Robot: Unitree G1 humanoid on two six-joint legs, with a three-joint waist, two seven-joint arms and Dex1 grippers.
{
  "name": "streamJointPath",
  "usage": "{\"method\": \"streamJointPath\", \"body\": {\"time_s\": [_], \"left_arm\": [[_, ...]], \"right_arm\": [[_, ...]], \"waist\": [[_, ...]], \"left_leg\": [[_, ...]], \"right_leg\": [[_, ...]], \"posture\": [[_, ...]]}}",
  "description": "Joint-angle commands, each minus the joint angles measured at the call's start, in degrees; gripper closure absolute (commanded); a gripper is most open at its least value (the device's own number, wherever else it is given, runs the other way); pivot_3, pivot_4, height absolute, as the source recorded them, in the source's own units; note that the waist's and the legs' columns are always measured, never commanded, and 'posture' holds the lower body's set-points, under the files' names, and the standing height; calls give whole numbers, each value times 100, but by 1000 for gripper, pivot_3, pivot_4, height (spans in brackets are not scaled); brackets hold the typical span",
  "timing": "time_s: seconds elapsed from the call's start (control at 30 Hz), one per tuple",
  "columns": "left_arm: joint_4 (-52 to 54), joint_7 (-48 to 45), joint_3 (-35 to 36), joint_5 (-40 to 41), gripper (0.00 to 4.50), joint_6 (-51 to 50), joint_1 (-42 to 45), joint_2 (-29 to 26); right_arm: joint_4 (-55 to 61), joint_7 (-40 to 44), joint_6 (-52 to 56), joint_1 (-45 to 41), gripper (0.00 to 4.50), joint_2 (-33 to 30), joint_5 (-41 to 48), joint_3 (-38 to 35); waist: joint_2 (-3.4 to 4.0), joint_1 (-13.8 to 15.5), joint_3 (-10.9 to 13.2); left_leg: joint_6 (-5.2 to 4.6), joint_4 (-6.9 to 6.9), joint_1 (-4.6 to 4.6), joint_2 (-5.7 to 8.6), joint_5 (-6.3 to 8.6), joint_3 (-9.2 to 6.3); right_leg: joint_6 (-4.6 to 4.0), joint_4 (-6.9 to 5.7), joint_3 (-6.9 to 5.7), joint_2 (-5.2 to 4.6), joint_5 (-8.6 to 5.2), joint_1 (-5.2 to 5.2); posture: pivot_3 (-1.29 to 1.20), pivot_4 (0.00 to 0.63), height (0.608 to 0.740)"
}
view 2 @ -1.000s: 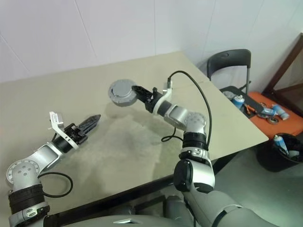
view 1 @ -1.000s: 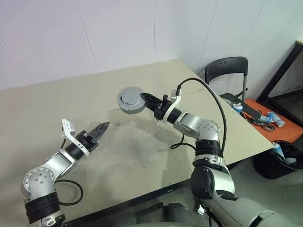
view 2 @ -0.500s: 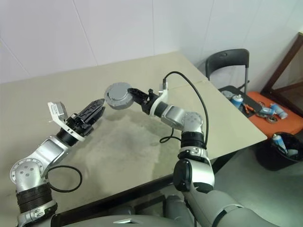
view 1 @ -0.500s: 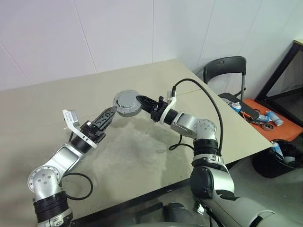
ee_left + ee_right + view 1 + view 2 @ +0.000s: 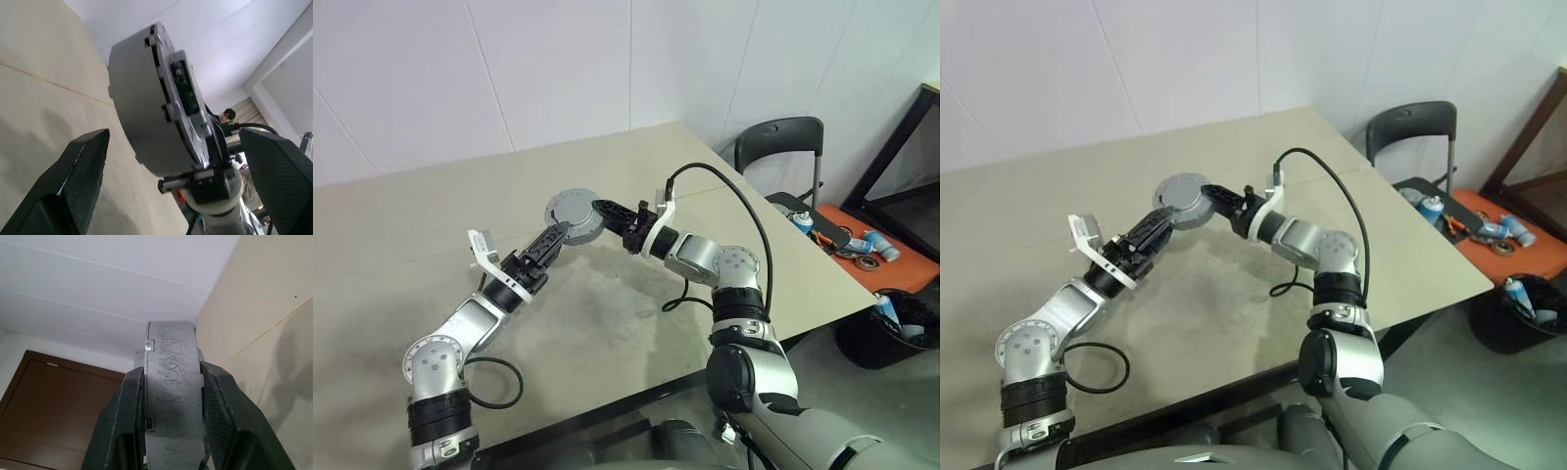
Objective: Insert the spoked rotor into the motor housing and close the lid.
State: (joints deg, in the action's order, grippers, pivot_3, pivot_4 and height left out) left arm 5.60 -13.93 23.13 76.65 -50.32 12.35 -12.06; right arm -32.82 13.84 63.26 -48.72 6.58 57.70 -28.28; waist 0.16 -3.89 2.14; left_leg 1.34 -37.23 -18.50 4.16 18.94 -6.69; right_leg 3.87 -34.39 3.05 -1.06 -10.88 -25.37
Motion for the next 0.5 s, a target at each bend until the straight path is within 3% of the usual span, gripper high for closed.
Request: {"method": "streamJointPath", "body": {"time_s": [0.03,0.5], "left_arm": [[29,-90,-122,-44,16,79,177,-3],[-696,24,-136,-306,16,481,957,444]], "right_arm": [[163,116,-33,-378,3283,120,247,17],[141,51,-18,-290,3283,62,168,86]], "waist": [[0,-1,0],[-2,-3,-1]], "left_leg": [[0,0,0,0,0,0],[0,-7,-1,0,0,1]], "right_leg": [[0,0,0,0,0,0],[-2,-3,0,0,2,0]], "posture": [[0,0,740],[0,0,740]]}}
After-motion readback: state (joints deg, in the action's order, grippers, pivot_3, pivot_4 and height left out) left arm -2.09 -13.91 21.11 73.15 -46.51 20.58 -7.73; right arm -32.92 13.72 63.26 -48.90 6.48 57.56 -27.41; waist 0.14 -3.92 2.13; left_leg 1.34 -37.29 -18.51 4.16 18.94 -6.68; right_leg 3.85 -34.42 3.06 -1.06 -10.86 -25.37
